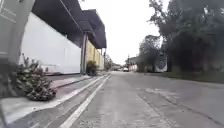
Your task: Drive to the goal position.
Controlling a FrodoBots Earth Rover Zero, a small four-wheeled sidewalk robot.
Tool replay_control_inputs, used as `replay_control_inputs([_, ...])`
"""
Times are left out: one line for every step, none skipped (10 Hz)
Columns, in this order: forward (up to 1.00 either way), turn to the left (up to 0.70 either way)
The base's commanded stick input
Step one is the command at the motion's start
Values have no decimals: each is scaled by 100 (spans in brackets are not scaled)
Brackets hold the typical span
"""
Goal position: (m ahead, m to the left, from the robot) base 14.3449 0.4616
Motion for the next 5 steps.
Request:
replay_control_inputs([100,0])
replay_control_inputs([100,0])
replay_control_inputs([100,0])
replay_control_inputs([100,0])
replay_control_inputs([100,-19])
